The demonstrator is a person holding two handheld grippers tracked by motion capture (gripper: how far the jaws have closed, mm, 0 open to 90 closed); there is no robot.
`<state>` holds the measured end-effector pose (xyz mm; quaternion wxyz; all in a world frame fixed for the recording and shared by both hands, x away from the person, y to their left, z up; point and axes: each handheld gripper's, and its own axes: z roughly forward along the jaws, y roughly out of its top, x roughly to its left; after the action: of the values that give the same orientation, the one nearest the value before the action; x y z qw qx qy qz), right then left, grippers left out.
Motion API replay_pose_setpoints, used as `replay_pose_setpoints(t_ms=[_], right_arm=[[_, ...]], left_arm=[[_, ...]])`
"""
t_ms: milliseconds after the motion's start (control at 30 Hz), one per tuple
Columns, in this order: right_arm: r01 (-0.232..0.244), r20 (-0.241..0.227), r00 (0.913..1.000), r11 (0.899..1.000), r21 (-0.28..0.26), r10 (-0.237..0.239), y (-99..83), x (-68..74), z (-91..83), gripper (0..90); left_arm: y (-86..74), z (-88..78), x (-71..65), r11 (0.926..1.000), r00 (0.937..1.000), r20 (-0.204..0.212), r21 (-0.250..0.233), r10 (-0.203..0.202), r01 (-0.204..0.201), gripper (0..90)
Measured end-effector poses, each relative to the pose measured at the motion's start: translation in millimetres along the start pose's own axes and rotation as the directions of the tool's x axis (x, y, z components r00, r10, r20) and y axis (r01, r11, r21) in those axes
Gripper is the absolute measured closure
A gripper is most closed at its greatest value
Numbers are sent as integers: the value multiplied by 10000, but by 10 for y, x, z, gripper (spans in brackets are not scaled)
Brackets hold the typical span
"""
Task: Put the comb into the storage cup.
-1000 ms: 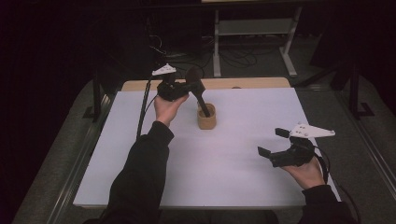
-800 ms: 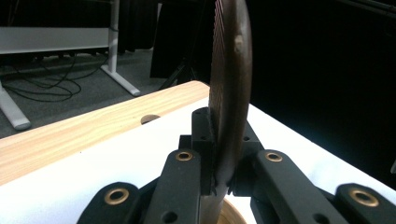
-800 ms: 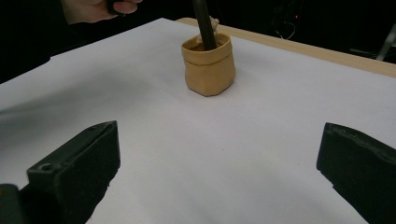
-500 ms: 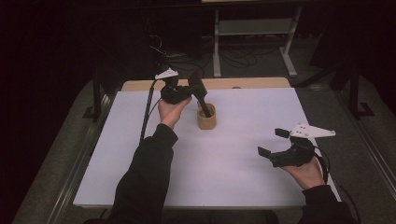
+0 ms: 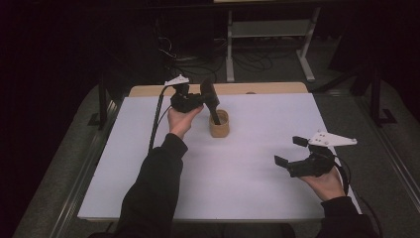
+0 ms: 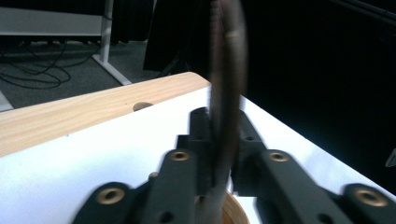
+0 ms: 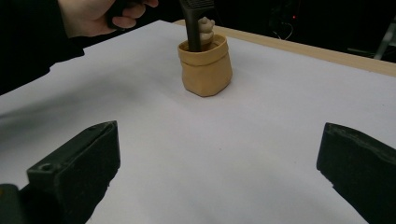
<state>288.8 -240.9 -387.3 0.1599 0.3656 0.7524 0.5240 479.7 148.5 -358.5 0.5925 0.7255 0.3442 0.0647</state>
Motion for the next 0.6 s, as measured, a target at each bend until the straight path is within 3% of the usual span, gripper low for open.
replay_pose_setpoints(t_ms=[67, 133, 300, 600], right_arm=[[-2, 8, 10000, 10000, 13, 2, -3, -6, 2, 0], [-13, 25, 10000, 10000, 46, 13, -6, -10, 4, 0], [22, 45, 10000, 10000, 81, -23, -9, -11, 8, 0], [12, 113, 9999, 9999, 115, -14, -16, -18, 11, 0]], left_arm=[[2, -15, -9, 9997, 9995, -230, 133, 221, -218, 713], [-6, -31, -10, 9996, 9994, -237, 137, 241, -238, 707], [-33, -69, -2, 9994, 9988, -369, 148, 323, -318, 591], [-65, -104, -19, 9952, 9947, -672, 653, 776, -732, 450]])
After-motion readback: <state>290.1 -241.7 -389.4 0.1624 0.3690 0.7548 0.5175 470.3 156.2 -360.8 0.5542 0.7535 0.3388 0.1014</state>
